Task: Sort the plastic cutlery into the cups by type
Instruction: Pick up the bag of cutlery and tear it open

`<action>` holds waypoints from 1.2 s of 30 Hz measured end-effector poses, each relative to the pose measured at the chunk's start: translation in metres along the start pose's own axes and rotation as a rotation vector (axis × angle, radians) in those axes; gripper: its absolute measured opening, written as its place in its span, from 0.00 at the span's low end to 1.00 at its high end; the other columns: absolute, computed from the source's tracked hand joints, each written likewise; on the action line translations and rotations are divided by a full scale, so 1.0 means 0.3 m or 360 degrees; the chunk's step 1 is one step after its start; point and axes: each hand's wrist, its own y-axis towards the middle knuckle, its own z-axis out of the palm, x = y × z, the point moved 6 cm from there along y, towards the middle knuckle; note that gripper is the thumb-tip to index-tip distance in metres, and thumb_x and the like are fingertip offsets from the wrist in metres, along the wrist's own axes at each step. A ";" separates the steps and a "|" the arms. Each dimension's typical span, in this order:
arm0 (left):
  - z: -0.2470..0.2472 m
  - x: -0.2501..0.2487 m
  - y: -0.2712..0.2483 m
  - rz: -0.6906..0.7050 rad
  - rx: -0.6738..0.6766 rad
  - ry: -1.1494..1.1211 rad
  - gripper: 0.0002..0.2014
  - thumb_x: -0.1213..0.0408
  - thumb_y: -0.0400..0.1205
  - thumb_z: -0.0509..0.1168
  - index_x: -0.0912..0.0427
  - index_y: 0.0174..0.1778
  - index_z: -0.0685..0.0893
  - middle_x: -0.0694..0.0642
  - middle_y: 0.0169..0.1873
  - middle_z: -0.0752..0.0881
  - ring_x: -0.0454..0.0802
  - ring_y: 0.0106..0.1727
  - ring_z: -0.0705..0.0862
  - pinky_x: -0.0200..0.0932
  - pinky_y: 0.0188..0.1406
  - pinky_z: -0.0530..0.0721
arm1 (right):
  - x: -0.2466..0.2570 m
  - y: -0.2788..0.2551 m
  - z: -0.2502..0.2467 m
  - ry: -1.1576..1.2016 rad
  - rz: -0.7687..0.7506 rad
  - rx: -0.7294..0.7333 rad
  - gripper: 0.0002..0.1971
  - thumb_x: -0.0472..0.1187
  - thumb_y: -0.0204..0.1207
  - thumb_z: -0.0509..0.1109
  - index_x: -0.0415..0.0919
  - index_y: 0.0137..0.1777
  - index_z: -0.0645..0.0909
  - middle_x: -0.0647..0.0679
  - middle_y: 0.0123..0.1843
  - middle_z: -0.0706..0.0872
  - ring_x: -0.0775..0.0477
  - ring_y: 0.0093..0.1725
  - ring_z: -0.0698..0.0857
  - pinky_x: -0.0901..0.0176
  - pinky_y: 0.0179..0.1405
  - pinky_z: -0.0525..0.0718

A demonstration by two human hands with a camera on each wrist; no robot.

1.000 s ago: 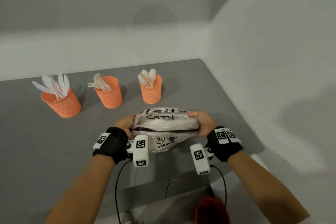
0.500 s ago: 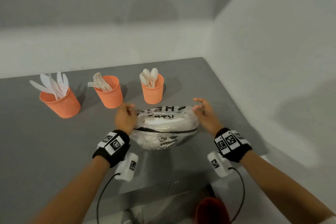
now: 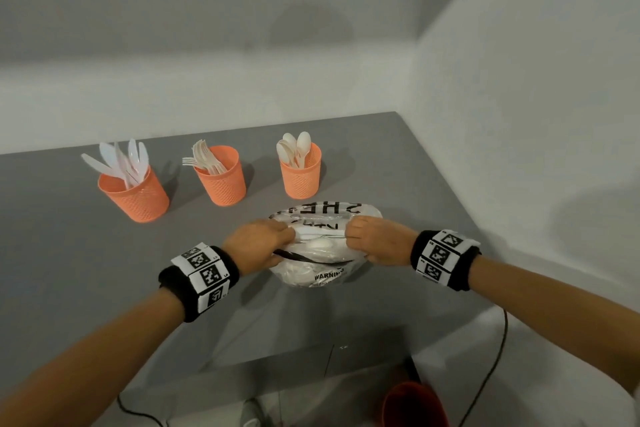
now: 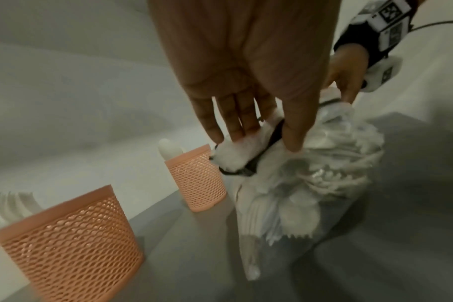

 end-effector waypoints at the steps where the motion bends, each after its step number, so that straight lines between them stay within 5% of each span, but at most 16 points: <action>1: -0.012 -0.009 -0.003 0.0026 -0.0073 0.0095 0.12 0.62 0.73 0.70 0.59 0.48 0.77 0.57 0.46 0.84 0.57 0.46 0.84 0.47 0.42 0.80 | -0.004 -0.004 -0.004 -0.0051 0.0001 -0.0028 0.16 0.32 0.45 0.80 0.42 0.32 0.79 0.48 0.35 0.85 0.47 0.35 0.85 0.60 0.43 0.86; 5: -0.011 0.004 -0.019 -0.0027 -0.0338 0.0276 0.31 0.67 0.51 0.82 0.56 0.39 0.68 0.54 0.30 0.82 0.51 0.20 0.80 0.35 0.12 0.73 | -0.079 -0.033 -0.035 -0.0141 0.0321 -0.0300 0.17 0.36 0.48 0.81 0.42 0.33 0.76 0.50 0.29 0.83 0.50 0.27 0.82 0.65 0.31 0.79; 8: -0.014 0.018 -0.003 -0.0142 -0.0472 0.0298 0.31 0.69 0.53 0.84 0.57 0.39 0.67 0.56 0.31 0.81 0.50 0.20 0.79 0.35 0.07 0.68 | -0.092 -0.040 -0.039 -0.0155 0.0560 -0.0623 0.03 0.35 0.65 0.59 0.42 0.38 0.69 0.49 0.29 0.83 0.49 0.27 0.82 0.61 0.32 0.81; 11: -0.014 0.026 0.009 -0.0278 -0.0522 0.0222 0.31 0.70 0.53 0.83 0.57 0.38 0.66 0.57 0.31 0.80 0.51 0.19 0.78 0.33 0.07 0.65 | -0.075 -0.043 0.000 -0.0051 0.0851 -0.0685 0.08 0.35 0.66 0.53 0.43 0.35 0.74 0.49 0.31 0.83 0.48 0.29 0.83 0.64 0.32 0.82; 14: 0.018 0.024 -0.019 -0.0230 -0.0584 -0.0038 0.25 0.69 0.58 0.79 0.55 0.40 0.69 0.56 0.31 0.78 0.54 0.22 0.78 0.37 0.13 0.67 | -0.026 -0.094 0.057 0.0276 0.0906 -0.0766 0.04 0.41 0.71 0.56 0.44 0.44 0.70 0.48 0.40 0.81 0.49 0.36 0.78 0.60 0.40 0.78; 16: 0.051 0.035 -0.055 -0.0219 -0.0597 -0.0349 0.14 0.59 0.65 0.67 0.51 0.40 0.70 0.52 0.31 0.76 0.54 0.30 0.78 0.42 0.29 0.74 | -0.005 -0.125 0.067 0.0697 0.0912 -0.0706 0.12 0.50 0.75 0.57 0.41 0.49 0.73 0.48 0.46 0.79 0.51 0.41 0.76 0.63 0.44 0.74; 18: 0.065 0.046 -0.083 -0.0338 -0.0539 -0.0653 0.16 0.48 0.66 0.57 0.54 0.44 0.76 0.48 0.32 0.76 0.51 0.36 0.76 0.46 0.41 0.73 | -0.002 -0.134 0.019 0.0871 0.0952 -0.0755 0.19 0.55 0.77 0.55 0.40 0.51 0.77 0.47 0.49 0.79 0.50 0.41 0.78 0.62 0.39 0.77; 20: 0.048 0.063 -0.095 -0.0510 -0.0692 -0.0921 0.21 0.44 0.71 0.53 0.56 0.43 0.81 0.50 0.32 0.81 0.51 0.39 0.77 0.48 0.43 0.74 | -0.013 -0.116 -0.042 0.0620 0.0987 -0.0823 0.19 0.55 0.78 0.54 0.42 0.45 0.80 0.45 0.49 0.80 0.50 0.40 0.79 0.62 0.32 0.75; 22: 0.037 0.088 -0.081 -0.0767 -0.0778 -0.0989 0.23 0.42 0.76 0.54 0.57 0.38 0.85 0.57 0.36 0.83 0.54 0.46 0.76 0.51 0.50 0.75 | -0.028 -0.072 -0.073 0.0320 0.1016 -0.0750 0.18 0.54 0.77 0.57 0.44 0.40 0.84 0.43 0.53 0.82 0.47 0.48 0.81 0.61 0.38 0.75; 25: 0.068 0.091 -0.040 -0.1084 -0.0494 -0.0950 0.11 0.52 0.77 0.67 0.57 0.40 0.86 0.61 0.48 0.82 0.57 0.59 0.73 0.49 0.60 0.72 | -0.055 -0.009 -0.032 0.0428 0.1129 -0.0320 0.12 0.46 0.77 0.61 0.44 0.45 0.86 0.42 0.60 0.82 0.42 0.60 0.80 0.52 0.60 0.75; 28: 0.114 0.047 -0.030 -0.1202 -0.0144 -0.1220 0.06 0.61 0.75 0.70 0.54 0.43 0.78 0.56 0.46 0.81 0.52 0.49 0.77 0.42 0.47 0.78 | -0.054 -0.013 0.010 0.0659 0.1266 -0.0012 0.16 0.35 0.75 0.61 0.44 0.61 0.82 0.43 0.61 0.84 0.41 0.61 0.81 0.53 0.62 0.78; 30: 0.128 0.016 -0.031 -0.1223 0.0006 -0.1450 0.15 0.68 0.76 0.68 0.56 0.57 0.74 0.54 0.48 0.78 0.51 0.41 0.78 0.36 0.26 0.81 | -0.042 -0.027 0.022 0.0665 0.1286 -0.0010 0.24 0.27 0.74 0.59 0.42 0.70 0.76 0.40 0.65 0.81 0.39 0.64 0.79 0.52 0.63 0.76; 31: 0.122 0.003 -0.031 -0.1189 0.0039 -0.1457 0.21 0.71 0.77 0.66 0.56 0.65 0.72 0.55 0.52 0.77 0.52 0.44 0.79 0.31 0.25 0.81 | -0.035 -0.033 0.020 0.0655 0.1291 -0.0059 0.26 0.25 0.74 0.58 0.40 0.72 0.73 0.38 0.64 0.80 0.38 0.64 0.79 0.53 0.61 0.76; 34: 0.074 -0.013 -0.010 -0.1029 -0.0099 -0.1226 0.32 0.76 0.74 0.65 0.60 0.75 0.65 0.62 0.69 0.71 0.60 0.67 0.75 0.39 0.60 0.75 | -0.048 -0.058 -0.003 0.0643 0.1343 -0.0280 0.28 0.23 0.74 0.57 0.38 0.75 0.69 0.37 0.61 0.77 0.37 0.59 0.78 0.54 0.55 0.76; 36: 0.050 -0.027 0.008 -0.0972 -0.0167 -0.1188 0.34 0.77 0.74 0.64 0.59 0.77 0.64 0.65 0.70 0.70 0.62 0.70 0.73 0.44 0.69 0.69 | -0.064 -0.086 -0.014 0.0607 0.1428 -0.0328 0.27 0.23 0.74 0.59 0.38 0.74 0.69 0.38 0.60 0.76 0.39 0.58 0.77 0.53 0.54 0.77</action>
